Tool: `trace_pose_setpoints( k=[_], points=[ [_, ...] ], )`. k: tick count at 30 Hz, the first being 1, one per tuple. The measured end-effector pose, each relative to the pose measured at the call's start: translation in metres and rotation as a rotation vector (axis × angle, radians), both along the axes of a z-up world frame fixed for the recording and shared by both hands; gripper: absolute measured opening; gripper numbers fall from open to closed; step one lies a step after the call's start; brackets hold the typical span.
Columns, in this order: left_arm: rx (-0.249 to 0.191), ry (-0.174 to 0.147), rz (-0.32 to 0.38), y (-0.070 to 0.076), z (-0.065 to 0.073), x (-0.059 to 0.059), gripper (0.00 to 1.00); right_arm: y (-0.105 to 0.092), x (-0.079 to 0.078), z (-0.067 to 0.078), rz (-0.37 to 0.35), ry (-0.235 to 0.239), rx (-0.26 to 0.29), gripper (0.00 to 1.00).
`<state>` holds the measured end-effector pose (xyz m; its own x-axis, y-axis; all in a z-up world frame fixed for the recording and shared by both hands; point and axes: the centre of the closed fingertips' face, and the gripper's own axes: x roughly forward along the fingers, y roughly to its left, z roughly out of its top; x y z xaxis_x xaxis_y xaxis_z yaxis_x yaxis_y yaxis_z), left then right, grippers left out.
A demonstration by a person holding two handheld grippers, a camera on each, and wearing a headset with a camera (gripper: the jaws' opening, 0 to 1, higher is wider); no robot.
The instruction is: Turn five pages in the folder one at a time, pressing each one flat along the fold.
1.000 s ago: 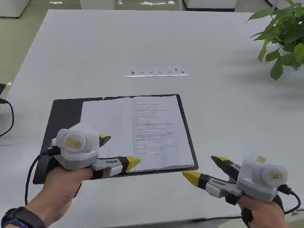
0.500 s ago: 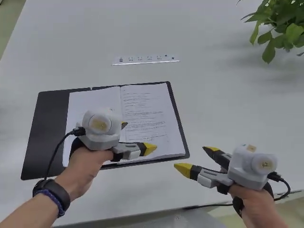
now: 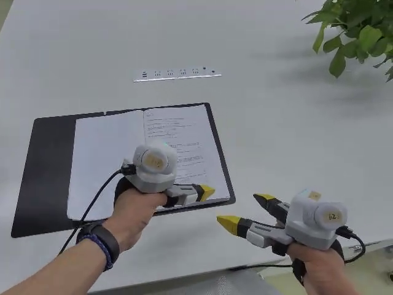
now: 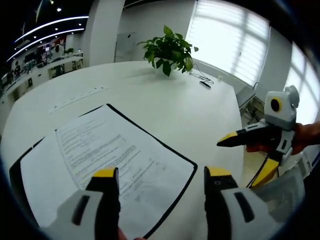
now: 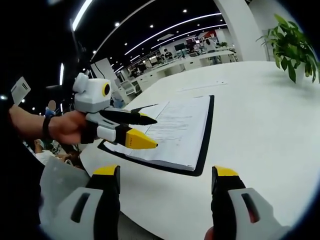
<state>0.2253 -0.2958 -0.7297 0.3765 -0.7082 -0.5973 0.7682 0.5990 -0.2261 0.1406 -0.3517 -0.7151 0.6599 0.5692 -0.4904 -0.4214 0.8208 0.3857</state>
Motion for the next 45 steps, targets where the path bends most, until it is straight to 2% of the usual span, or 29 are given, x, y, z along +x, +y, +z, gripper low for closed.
trace_pose_setpoints(
  k=[2,6,9,16,20,28,35,40,45],
  points=[
    [0.027,-0.002,0.008,-0.001,-0.008,0.002,0.68,0.0,-0.001,-0.002,0.001,0.005,0.003,0.74],
    [0.045,0.003,0.031,-0.009,-0.02,0.003,0.69,0.0,-0.003,-0.007,0.011,0.017,-0.003,0.73],
    [0.074,-0.019,0.032,-0.016,-0.028,0.003,0.71,-0.001,-0.005,-0.01,0.02,0.026,-0.005,0.73],
    [0.077,-0.021,0.077,-0.026,-0.038,0.007,0.71,-0.007,-0.004,-0.011,0.02,0.035,-0.007,0.72],
    [0.104,-0.021,0.071,-0.029,-0.048,0.005,0.72,-0.009,-0.004,-0.014,0.018,0.045,-0.004,0.72],
    [0.173,-0.087,0.049,-0.024,-0.055,0.006,0.66,-0.008,-0.003,-0.02,0.034,0.061,-0.011,0.72],
    [0.163,-0.084,0.055,-0.017,-0.054,0.011,0.58,-0.008,0.012,-0.02,0.042,0.051,-0.004,0.7],
    [0.163,-0.095,0.049,-0.016,-0.054,0.012,0.55,-0.006,0.027,-0.019,0.048,0.041,0.002,0.68],
    [0.159,-0.109,0.06,-0.011,-0.054,0.016,0.46,-0.002,0.04,-0.016,0.051,0.03,0.019,0.67]
  ],
)
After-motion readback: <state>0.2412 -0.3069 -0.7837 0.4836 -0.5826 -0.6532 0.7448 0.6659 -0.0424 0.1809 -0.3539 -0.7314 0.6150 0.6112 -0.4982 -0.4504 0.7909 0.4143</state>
